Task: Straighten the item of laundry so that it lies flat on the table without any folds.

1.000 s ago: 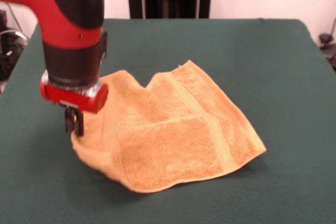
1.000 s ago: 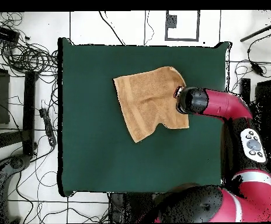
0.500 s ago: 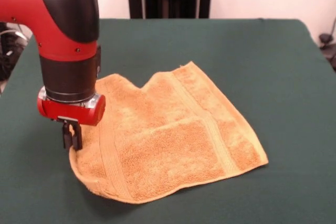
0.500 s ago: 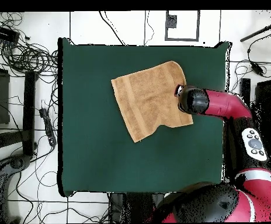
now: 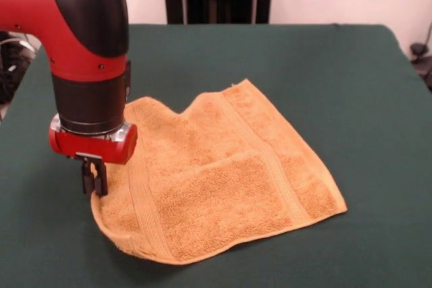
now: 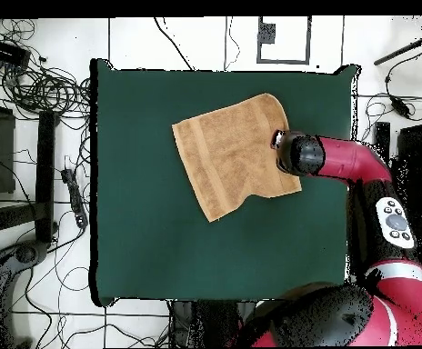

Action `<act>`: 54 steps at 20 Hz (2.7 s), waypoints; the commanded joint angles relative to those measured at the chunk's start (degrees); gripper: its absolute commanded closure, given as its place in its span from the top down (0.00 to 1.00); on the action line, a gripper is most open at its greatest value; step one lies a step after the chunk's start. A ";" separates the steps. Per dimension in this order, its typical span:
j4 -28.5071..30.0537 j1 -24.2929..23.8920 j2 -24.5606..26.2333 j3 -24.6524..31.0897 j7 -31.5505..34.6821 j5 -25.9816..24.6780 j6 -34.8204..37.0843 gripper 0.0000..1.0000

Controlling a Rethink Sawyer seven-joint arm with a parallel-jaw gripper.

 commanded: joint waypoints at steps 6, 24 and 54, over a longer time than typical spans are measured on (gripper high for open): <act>-4.23 1.72 4.63 12.24 -27.19 -5.02 8.17 0.00; -6.54 1.82 3.45 12.17 -32.86 -6.04 10.63 0.00; 1.43 3.17 -1.96 11.16 -24.38 -4.94 5.89 1.00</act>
